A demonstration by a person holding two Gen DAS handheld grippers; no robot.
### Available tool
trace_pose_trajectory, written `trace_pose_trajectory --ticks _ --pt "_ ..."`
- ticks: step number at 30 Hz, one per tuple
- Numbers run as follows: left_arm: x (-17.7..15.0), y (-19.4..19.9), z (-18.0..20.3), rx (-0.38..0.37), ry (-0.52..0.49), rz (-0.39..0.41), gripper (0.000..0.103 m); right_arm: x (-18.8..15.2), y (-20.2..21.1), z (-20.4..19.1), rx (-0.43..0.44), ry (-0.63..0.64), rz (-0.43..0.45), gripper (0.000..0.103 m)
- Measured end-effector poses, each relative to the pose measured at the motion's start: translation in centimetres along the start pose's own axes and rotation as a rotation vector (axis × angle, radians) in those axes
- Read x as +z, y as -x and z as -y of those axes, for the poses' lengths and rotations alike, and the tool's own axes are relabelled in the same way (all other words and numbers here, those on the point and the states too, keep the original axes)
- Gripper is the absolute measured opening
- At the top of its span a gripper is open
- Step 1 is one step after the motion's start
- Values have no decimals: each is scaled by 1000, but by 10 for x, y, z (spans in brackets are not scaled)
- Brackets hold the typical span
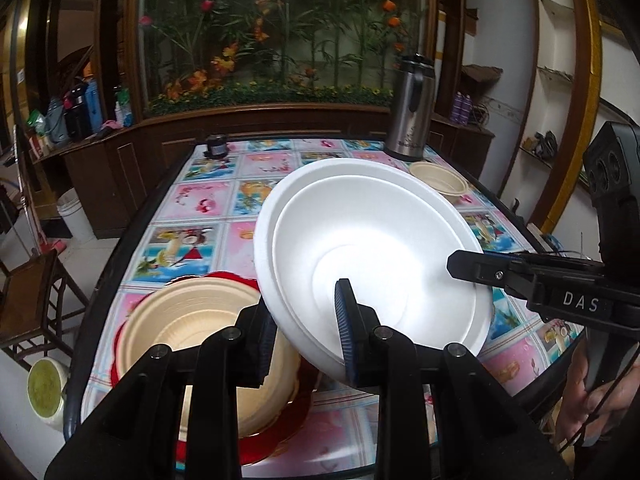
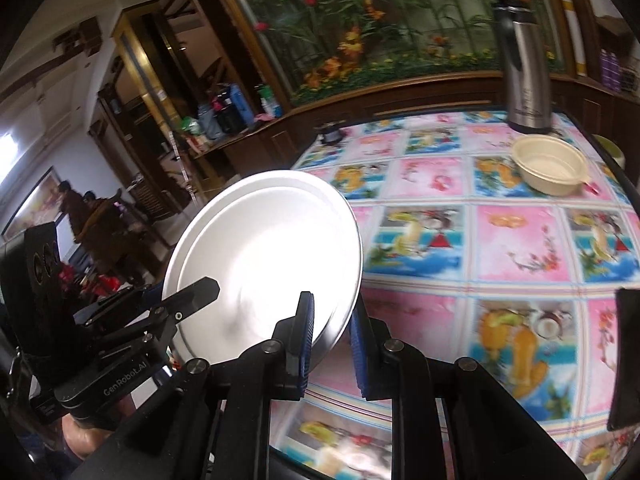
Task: Organize plates and bowls
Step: 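Carry the white foam plate over the red plate stack with the left tool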
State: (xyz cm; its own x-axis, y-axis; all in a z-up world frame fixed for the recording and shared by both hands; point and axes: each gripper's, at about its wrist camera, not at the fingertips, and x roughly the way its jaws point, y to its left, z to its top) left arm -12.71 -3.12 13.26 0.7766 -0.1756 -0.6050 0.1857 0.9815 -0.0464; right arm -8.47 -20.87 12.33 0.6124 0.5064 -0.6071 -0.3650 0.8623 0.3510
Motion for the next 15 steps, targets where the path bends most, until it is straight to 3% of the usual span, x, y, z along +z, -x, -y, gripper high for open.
trace_pose_trajectory --ticks 8,15 --pt "-8 15 -38 36 69 8 24 11 -22 -35 79 35 -34 19" --pt "-14 16 -64 18 117 -29 24 14 -43 -55 129 23 -103 19"
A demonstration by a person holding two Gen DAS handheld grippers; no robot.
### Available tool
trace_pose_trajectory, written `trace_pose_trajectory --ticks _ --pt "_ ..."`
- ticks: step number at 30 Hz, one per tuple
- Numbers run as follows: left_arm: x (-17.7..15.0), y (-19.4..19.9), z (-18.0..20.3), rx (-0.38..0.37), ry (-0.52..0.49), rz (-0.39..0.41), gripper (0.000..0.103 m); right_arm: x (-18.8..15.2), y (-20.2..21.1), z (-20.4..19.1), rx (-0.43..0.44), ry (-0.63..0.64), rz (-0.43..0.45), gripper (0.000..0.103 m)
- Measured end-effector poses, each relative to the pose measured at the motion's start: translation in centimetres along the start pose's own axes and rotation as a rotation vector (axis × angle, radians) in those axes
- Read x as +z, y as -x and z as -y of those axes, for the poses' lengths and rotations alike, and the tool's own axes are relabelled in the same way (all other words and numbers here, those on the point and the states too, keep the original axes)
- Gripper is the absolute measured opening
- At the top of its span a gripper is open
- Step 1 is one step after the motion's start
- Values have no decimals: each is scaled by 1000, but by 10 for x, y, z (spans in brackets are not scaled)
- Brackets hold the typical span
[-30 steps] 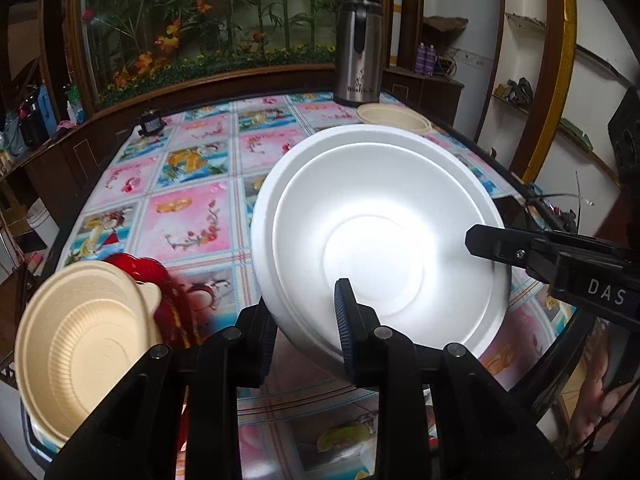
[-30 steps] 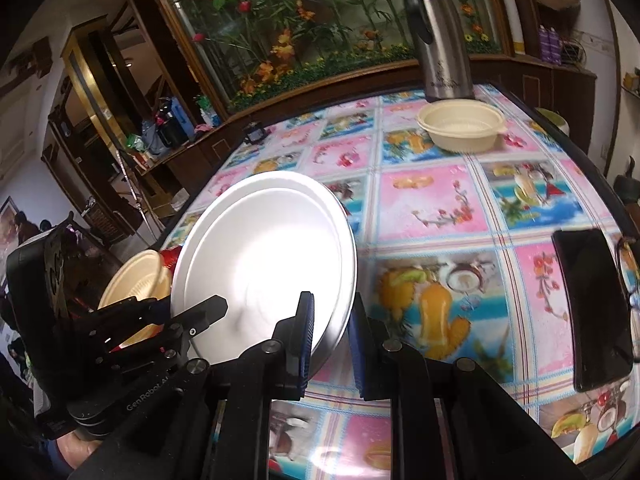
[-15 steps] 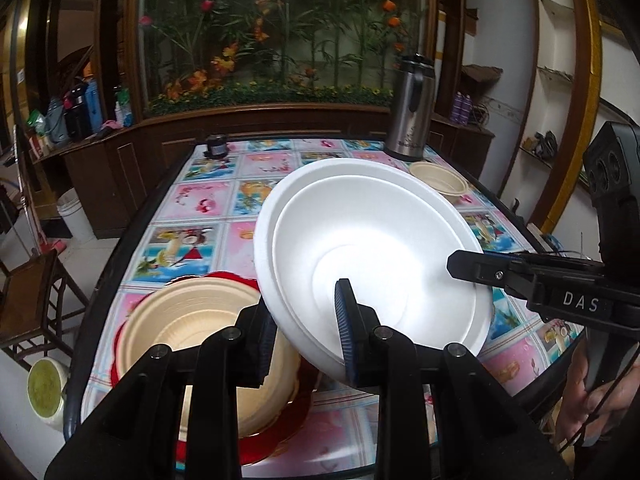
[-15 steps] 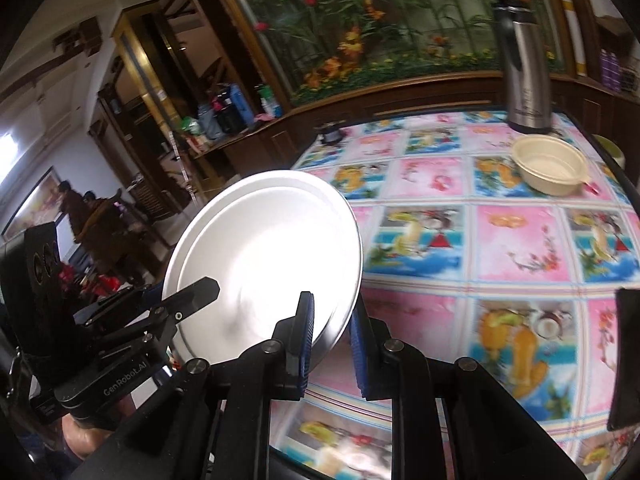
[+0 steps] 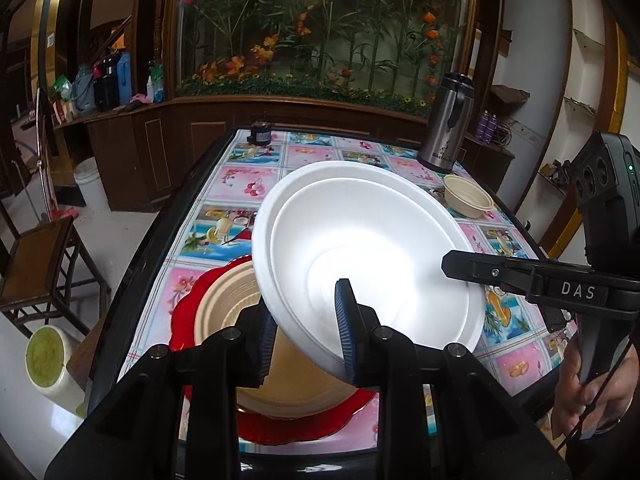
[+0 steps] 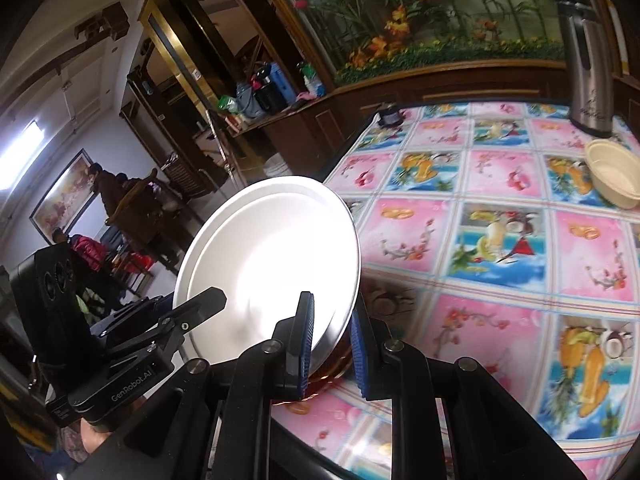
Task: Organize plates and bowls
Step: 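Carry the white foam plate over the red plate stack with the left tool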
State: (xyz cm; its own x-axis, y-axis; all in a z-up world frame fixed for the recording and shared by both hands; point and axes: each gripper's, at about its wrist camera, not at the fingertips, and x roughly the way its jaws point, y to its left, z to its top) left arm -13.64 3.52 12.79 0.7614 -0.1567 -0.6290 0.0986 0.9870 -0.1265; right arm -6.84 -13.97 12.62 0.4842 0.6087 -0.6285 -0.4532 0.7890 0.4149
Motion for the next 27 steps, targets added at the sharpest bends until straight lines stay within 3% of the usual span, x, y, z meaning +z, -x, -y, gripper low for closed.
trace_pose_trajectory --ticks 13,27 --pt "-6 -12 -45 -7 97 -102 24 -4 -47 -9 101 -77 -170 19" --pt "-16 -34 -62 -13 149 -166 24 -14 -65 -6 85 -93 -217 20"
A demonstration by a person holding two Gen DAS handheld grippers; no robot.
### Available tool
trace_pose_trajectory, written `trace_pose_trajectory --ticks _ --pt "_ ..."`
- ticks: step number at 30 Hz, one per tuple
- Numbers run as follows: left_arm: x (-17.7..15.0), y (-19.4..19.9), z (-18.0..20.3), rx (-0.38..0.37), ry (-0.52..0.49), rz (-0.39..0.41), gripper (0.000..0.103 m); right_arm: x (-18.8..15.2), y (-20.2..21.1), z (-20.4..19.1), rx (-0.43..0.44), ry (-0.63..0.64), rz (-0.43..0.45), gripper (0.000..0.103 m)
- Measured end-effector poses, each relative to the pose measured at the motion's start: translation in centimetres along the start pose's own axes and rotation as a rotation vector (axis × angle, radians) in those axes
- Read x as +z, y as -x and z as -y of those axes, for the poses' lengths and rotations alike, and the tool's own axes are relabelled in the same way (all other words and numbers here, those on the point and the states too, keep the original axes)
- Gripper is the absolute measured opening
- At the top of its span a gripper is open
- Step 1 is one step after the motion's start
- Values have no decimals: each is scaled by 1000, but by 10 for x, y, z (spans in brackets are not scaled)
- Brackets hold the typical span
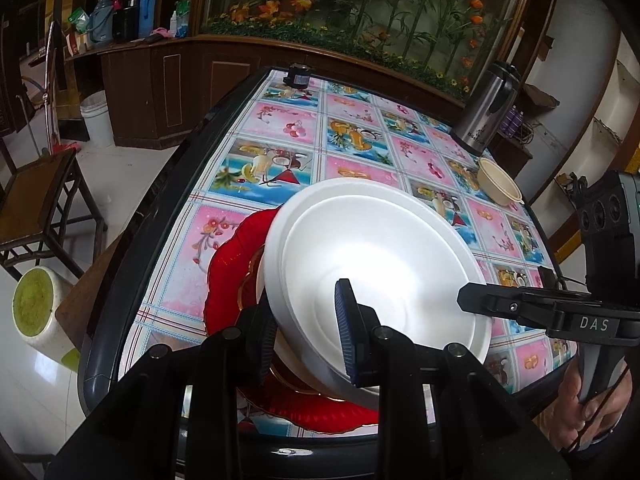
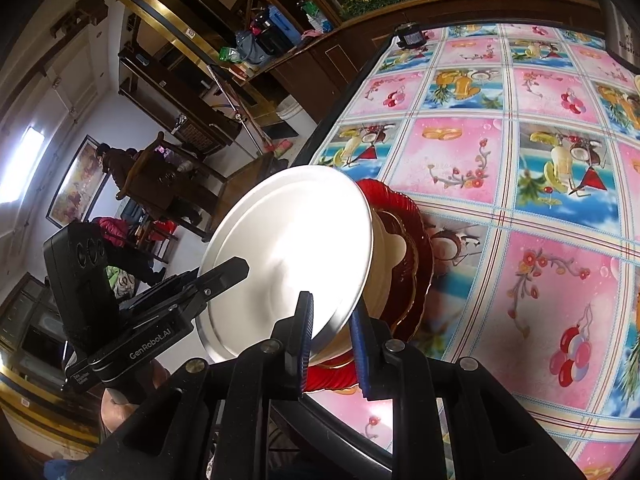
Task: Organize plates and bowls
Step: 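Carry the white foam plate over the red plate stack with the left tool, then lower the white plate onto the stack and open the left tool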
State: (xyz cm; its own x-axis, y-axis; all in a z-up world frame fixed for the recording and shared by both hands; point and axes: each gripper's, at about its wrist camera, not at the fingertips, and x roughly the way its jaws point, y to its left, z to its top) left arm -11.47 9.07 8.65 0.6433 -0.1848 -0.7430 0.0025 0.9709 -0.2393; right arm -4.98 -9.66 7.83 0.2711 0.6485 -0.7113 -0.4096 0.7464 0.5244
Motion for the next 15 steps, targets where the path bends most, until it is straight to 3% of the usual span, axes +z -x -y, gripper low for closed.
trace_pose_trajectory --ticks 5,10,15 --pt "2 -1 -9 21 22 8 27 0 -3 3 -8 -6 -2 21" --pt "4 0 -14 24 37 14 27 0 -4 6 -24 -10 5 38" --pt "6 10 -15 26 45 39 27 0 6 8 -25 -7 28 39"
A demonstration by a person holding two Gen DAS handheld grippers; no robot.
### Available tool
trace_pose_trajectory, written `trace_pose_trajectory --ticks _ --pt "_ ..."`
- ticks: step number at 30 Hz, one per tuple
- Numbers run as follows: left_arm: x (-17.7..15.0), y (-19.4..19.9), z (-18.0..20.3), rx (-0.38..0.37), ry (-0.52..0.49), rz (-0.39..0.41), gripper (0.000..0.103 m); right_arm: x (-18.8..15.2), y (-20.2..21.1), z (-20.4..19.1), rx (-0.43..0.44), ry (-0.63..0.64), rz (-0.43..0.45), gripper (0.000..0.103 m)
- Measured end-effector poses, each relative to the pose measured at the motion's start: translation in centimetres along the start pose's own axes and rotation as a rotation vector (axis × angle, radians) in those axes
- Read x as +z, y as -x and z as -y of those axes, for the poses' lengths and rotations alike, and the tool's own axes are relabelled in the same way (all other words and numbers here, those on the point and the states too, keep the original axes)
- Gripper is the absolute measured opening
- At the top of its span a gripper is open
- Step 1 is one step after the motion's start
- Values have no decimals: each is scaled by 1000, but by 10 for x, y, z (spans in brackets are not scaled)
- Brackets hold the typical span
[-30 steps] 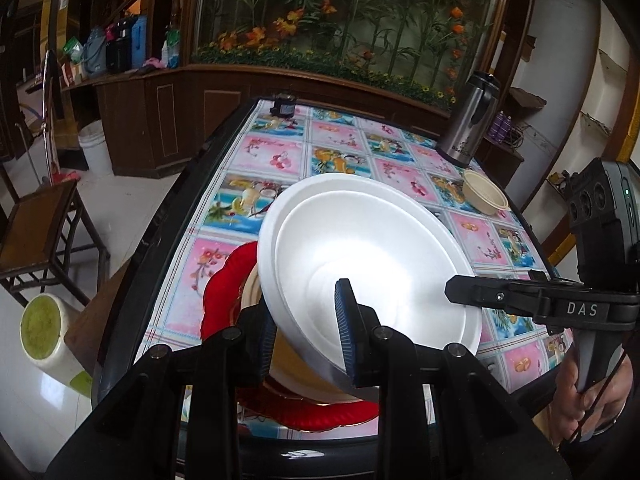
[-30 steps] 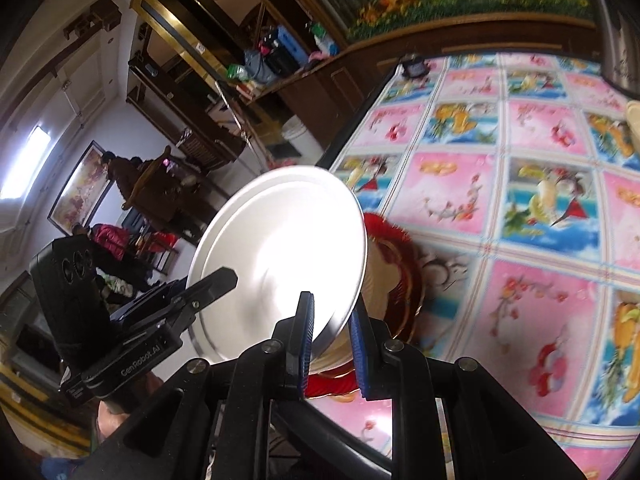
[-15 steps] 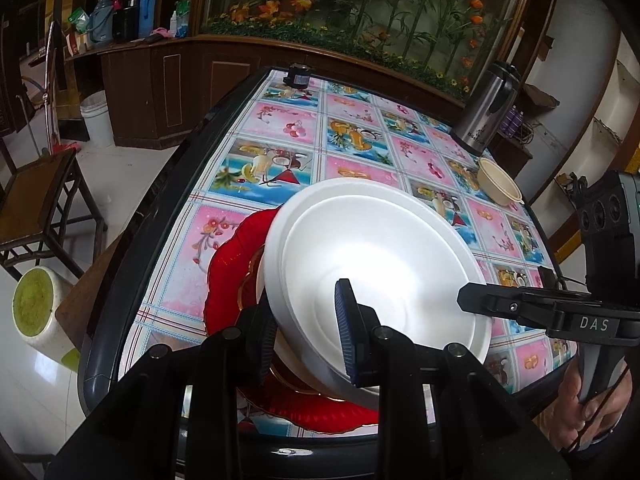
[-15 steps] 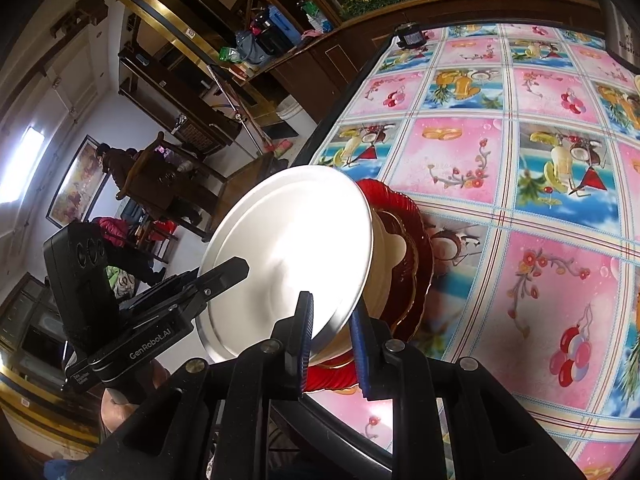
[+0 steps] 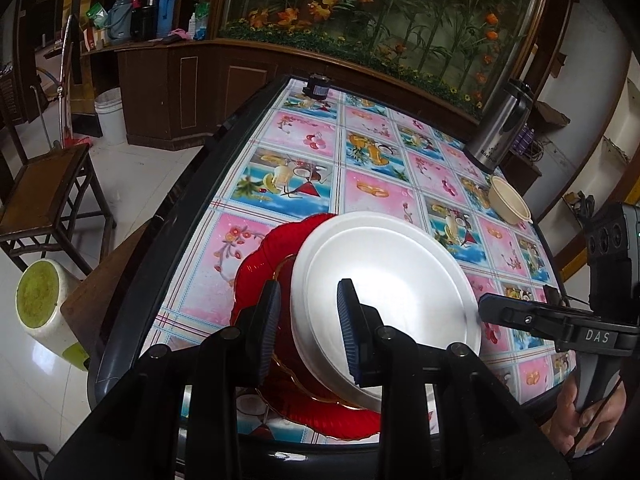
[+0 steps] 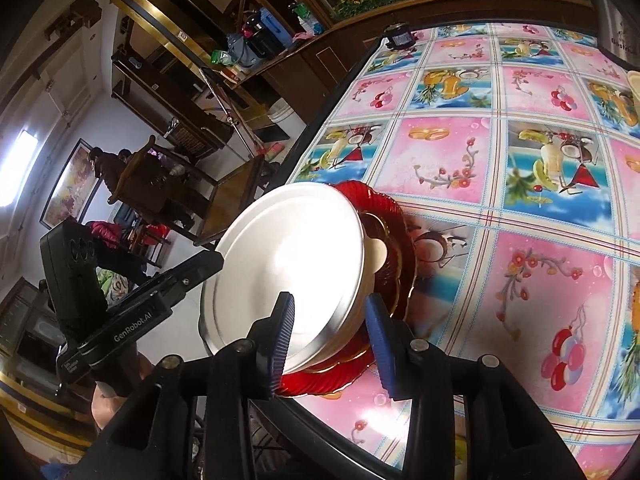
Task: Organize plates and bowls
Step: 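Lower the white plate onto the stack and open the left tool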
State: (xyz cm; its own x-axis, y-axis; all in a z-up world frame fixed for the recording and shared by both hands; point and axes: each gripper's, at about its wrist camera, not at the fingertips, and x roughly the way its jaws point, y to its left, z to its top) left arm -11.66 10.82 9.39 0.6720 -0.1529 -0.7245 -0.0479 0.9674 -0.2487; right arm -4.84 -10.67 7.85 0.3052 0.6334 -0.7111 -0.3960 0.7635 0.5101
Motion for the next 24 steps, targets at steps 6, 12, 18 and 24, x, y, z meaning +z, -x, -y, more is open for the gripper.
trace_pose_trajectory --ticks 6,12,18,24 --pt "5 12 10 -25 -17 26 27 2 32 12 -15 -16 73 40" --pt "4 20 48 -82 -97 26 27 -2 61 45 -32 -76 132 40" --pt "2 14 104 -147 -220 -13 27 -9 95 97 -72 -169 198 41" --pt "-16 -17 169 -232 -323 -110 28 -20 136 162 -146 -291 278 41"
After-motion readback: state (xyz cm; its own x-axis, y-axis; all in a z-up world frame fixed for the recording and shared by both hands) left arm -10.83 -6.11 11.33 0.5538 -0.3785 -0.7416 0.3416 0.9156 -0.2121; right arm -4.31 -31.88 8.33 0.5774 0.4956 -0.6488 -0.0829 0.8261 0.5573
